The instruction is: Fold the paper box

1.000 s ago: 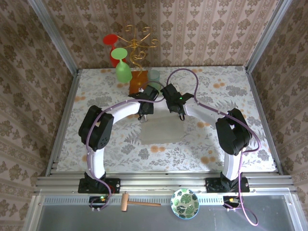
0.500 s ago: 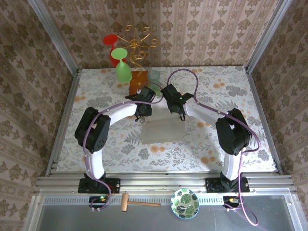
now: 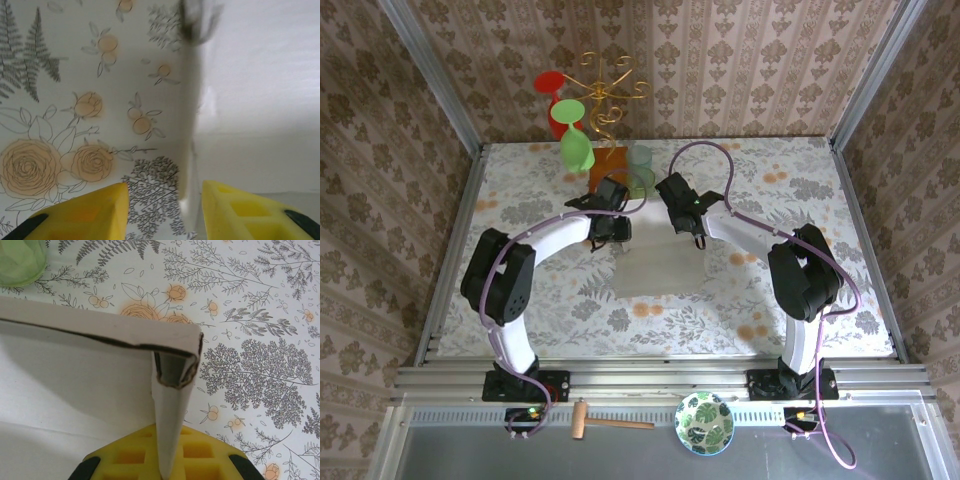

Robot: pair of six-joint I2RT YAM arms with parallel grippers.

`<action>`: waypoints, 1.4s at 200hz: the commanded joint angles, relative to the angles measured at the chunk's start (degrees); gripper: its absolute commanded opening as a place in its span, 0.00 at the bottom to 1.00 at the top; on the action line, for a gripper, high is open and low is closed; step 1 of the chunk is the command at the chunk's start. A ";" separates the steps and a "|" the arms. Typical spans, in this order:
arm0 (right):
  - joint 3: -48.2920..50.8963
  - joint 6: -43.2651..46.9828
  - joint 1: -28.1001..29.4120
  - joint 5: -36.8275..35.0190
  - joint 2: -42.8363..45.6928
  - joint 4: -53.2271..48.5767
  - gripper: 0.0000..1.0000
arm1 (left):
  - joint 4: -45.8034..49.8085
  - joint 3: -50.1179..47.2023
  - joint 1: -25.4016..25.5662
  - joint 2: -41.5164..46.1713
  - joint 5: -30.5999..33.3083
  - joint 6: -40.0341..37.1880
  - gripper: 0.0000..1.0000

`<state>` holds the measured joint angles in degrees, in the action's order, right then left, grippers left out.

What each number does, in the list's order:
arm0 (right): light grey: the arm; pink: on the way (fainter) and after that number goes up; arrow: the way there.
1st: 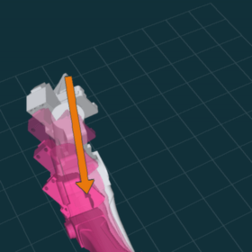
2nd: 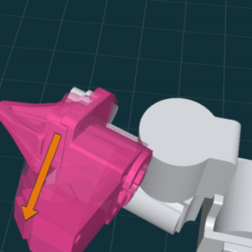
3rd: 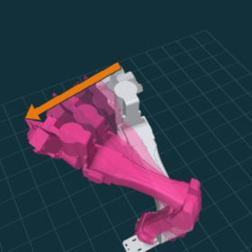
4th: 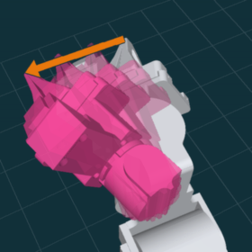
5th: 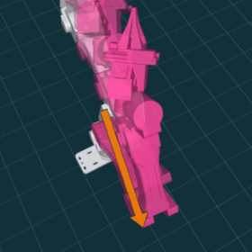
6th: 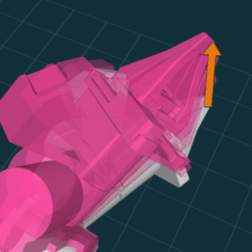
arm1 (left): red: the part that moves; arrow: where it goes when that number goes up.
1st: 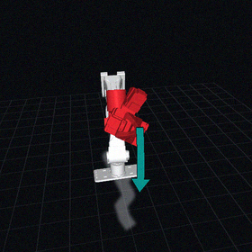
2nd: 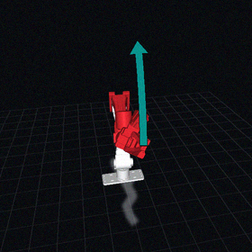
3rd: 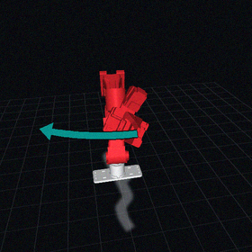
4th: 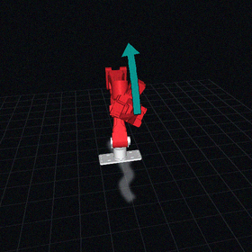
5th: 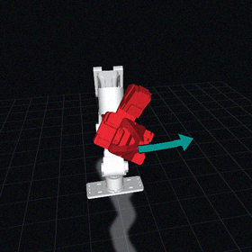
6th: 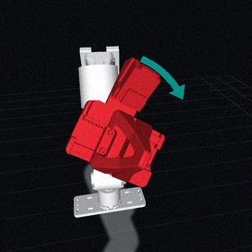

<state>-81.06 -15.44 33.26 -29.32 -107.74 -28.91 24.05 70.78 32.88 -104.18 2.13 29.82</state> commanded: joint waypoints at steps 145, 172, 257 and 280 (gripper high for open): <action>-2.63 -0.98 -0.82 0.75 -2.19 -1.57 0.00 | -6.75 3.87 -2.65 -5.66 -3.80 -1.78 0.26; -2.62 -1.00 -0.89 0.72 -2.15 -1.55 0.00 | -6.80 4.19 -2.27 -5.96 -1.63 -1.72 0.02; -3.53 -1.78 -0.91 -0.58 -3.10 -4.37 0.00 | 10.50 10.95 2.41 -10.17 15.88 2.29 0.00; -3.84 -2.06 -0.91 -0.57 -3.26 -4.63 0.00 | 11.65 10.30 3.22 -10.65 19.42 3.23 0.00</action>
<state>-83.31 -16.73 32.71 -27.79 -110.13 -30.02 27.99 81.10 35.94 -113.10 12.82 30.96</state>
